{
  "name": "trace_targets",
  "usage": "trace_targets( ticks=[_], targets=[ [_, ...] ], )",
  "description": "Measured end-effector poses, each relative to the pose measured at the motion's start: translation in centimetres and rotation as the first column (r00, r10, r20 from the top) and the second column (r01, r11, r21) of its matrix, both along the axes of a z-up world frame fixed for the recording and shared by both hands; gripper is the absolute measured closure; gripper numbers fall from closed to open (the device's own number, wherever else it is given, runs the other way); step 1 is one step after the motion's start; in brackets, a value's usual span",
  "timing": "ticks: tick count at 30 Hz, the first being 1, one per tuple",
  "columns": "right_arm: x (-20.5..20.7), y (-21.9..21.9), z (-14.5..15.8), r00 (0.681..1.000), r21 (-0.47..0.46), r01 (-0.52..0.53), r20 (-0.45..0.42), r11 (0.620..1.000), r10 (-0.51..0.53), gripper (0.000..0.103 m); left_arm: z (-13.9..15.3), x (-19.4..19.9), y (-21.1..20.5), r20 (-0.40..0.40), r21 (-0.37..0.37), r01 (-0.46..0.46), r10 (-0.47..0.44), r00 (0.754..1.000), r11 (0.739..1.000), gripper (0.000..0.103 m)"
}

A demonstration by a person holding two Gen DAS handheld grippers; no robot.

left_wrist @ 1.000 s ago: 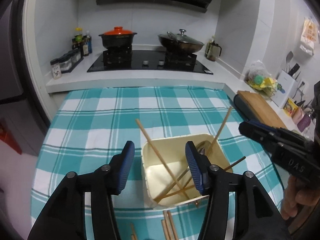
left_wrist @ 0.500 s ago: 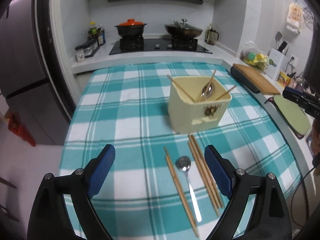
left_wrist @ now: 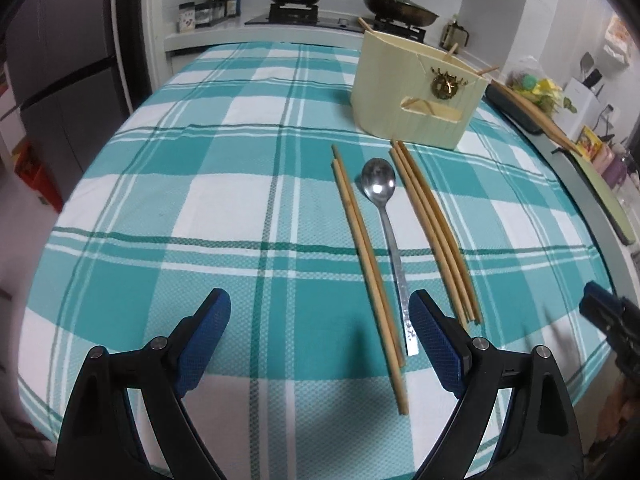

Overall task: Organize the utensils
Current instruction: 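Move both tools back over the chopsticks and spoon on the cloth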

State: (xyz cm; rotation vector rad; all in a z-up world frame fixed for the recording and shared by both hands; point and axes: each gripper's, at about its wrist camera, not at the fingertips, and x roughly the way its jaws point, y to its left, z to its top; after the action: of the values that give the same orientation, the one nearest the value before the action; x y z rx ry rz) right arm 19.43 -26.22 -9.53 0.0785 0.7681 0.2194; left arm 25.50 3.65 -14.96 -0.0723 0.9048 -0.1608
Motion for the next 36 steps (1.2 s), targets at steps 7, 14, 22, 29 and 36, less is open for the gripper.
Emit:
trace_targets(
  ticks=[7, 14, 22, 29, 36],
  targets=[
    [-2.2, 1.4, -0.6, 0.999, -0.051, -0.034, 0.024, 0.998, 0.035, 0.056, -1.6, 3.5, -0.9, -0.005, 0.045, -0.044, 0.045, 0.999, 0.998, 0.012],
    [-2.4, 1.1, -0.5, 0.999, -0.046, -0.036, 0.037, 0.998, 0.038, 0.056, -3.6, 4.8, -1.4, -0.051, 0.102, -0.059, 0.064, 0.997, 0.993, 0.012],
    [-1.4, 1.6, -1.2, 0.999, -0.053, -0.044, 0.003, 0.998, 0.044, 0.056, -4.3, 5.1, -1.4, -0.02, 0.133, -0.071, 0.075, 0.997, 0.989, 0.009],
    [4.3, 3.5, -3.0, 0.991, 0.002, -0.075, -0.115, 0.997, 0.075, 0.066, -4.4, 5.2, -1.3, -0.021, 0.123, -0.079, 0.082, 0.996, 0.989, 0.004],
    [10.6, 6.9, -4.1, 0.971, 0.086, -0.121, -0.197, 0.989, 0.136, 0.083, -4.5, 5.3, -1.2, -0.024, 0.118, -0.076, 0.079, 0.997, 0.99, 0.002]
  ],
)
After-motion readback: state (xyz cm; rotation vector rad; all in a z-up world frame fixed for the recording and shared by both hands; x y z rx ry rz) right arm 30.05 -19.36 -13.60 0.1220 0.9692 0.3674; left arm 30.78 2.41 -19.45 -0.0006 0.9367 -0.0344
